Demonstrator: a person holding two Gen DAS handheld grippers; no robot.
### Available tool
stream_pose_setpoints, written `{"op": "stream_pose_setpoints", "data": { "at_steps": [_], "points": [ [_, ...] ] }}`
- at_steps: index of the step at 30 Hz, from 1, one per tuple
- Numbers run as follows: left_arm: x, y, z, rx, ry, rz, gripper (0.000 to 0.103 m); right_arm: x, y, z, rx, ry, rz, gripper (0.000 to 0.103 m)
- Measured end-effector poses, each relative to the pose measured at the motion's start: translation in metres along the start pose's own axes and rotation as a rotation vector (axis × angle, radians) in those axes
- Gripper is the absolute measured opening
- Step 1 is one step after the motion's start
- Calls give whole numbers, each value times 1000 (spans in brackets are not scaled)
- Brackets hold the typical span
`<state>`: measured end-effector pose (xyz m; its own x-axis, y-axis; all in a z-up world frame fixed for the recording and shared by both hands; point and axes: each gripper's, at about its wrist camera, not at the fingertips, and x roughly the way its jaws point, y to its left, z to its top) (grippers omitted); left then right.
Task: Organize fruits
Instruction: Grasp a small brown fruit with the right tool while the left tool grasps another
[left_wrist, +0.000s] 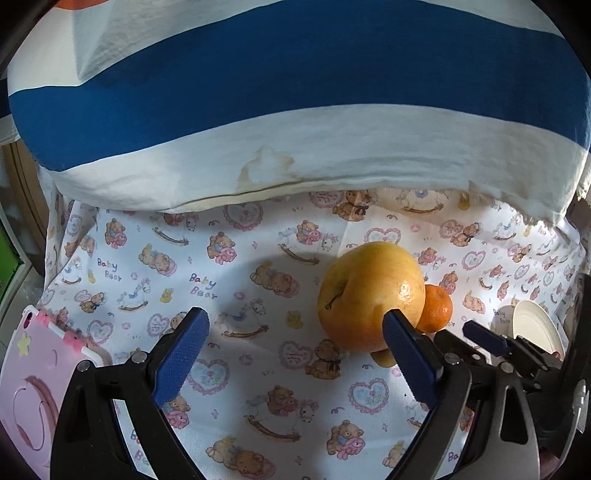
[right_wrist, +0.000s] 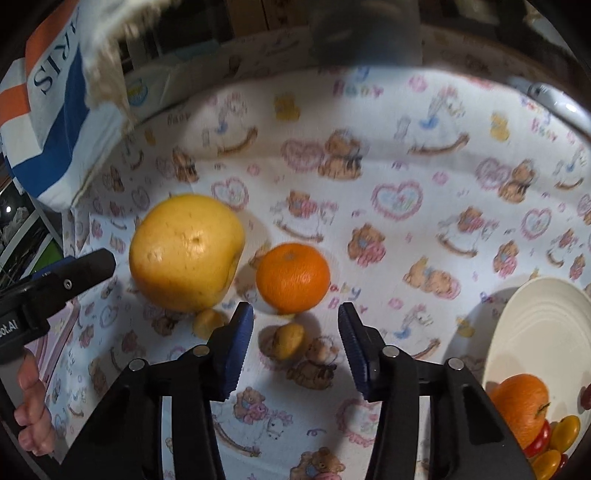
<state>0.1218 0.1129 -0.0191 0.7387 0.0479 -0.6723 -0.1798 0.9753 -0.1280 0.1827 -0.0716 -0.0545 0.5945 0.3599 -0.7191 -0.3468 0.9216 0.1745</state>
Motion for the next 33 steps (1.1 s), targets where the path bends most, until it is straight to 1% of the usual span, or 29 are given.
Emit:
{"op": "stream_pose_setpoints", "data": {
  "at_steps": [2, 6, 8, 11, 13, 16, 18, 21, 26, 29, 33],
  "points": [
    [0, -1, 0, -1, -2, -4, 94, 4, 1, -2, -10, 17, 1, 41],
    [-3, -3, 1, -1, -18, -25, 94, 10, 3, -4, -22, 39, 1, 34],
    [-3, -5, 1, 5, -16, -22, 94, 15, 4, -4, -17, 57, 15, 24],
    [0, -5, 1, 12, 6, -9, 92, 16, 3, -3, -5, 55, 32, 23],
    [5, -4, 1, 4, 40, -1, 83, 14, 3, -3, -8, 47, 41, 23],
    [12, -3, -2, -12, 87, -21, 77, 12, 6, -3, -25, 46, 53, 23],
    [14, -3, -3, -12, 102, -12, 77, 14, 11, -2, -31, 45, 69, 23],
    [13, -2, -4, -13, 96, 7, 77, 14, 14, -1, -39, 40, 74, 23],
    [16, 0, -5, -17, 119, 20, 76, 18, 20, -1, -52, 62, 89, 23],
    [12, 4, -5, -37, 102, 55, 75, 21, 29, -1, -73, 64, 101, 23],
    [5, 13, -1, -72, 80, 55, 75, 17, 36, -3, -96, 51, 138, 23]
  ]
}}
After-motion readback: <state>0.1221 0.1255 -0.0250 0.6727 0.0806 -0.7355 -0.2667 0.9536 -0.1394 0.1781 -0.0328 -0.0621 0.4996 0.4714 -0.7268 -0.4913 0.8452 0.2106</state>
